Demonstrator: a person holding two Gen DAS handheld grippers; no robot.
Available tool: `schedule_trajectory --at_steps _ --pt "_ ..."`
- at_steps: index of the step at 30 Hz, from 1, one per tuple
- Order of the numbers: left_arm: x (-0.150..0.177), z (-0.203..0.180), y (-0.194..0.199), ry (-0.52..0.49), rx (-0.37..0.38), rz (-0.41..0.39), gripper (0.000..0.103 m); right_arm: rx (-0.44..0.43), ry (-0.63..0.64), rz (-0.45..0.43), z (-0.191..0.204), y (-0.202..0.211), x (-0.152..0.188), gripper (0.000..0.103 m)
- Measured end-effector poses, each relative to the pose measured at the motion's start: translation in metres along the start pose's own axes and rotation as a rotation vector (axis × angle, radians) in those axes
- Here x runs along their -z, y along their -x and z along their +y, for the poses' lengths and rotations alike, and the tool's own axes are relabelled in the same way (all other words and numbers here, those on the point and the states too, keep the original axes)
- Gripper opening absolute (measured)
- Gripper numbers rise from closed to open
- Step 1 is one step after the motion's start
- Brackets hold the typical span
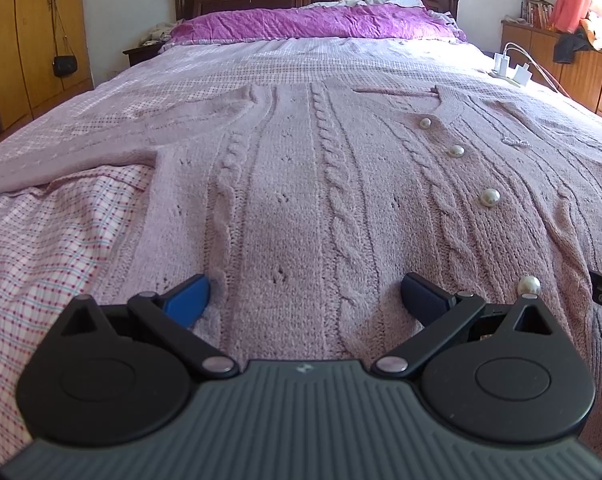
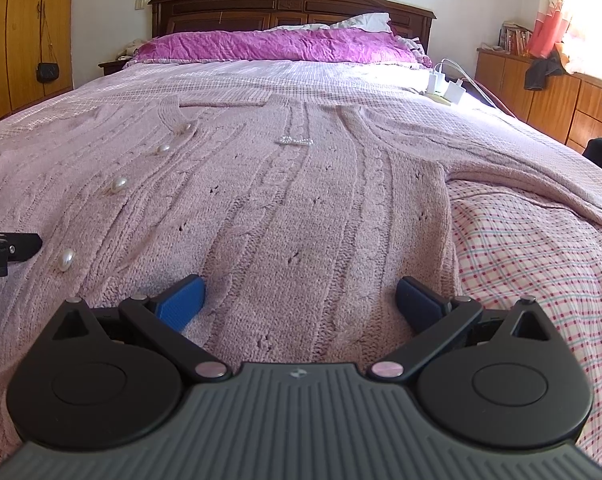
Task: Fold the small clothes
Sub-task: 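Move the right tool toward the cuff of a cardigan sleeve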
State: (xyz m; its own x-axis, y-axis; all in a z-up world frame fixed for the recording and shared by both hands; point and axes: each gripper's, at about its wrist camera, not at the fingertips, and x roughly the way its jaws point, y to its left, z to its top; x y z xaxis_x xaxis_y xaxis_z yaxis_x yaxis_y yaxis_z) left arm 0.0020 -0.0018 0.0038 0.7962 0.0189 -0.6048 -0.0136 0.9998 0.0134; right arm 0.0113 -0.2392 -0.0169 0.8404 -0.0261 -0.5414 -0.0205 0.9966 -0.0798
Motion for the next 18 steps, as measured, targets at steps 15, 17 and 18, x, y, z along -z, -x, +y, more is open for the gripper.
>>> schedule_trajectory --at_steps 15,17,18 --pt "-0.0042 -0.0004 -0.0005 -0.003 0.001 0.027 0.103 -0.014 0.004 0.037 -0.0001 -0.0004 -0.0048 0.103" --pt "-0.0065 0.0006 -0.0016 -0.004 0.006 0.041 0.103 -0.022 0.006 0.039 -0.0006 0.0002 -0.0045 0.103" --pt "-0.0074 0.0011 -0.0019 -0.005 0.008 0.047 0.103 -0.025 0.003 0.041 -0.0014 0.0008 -0.0044 0.103"
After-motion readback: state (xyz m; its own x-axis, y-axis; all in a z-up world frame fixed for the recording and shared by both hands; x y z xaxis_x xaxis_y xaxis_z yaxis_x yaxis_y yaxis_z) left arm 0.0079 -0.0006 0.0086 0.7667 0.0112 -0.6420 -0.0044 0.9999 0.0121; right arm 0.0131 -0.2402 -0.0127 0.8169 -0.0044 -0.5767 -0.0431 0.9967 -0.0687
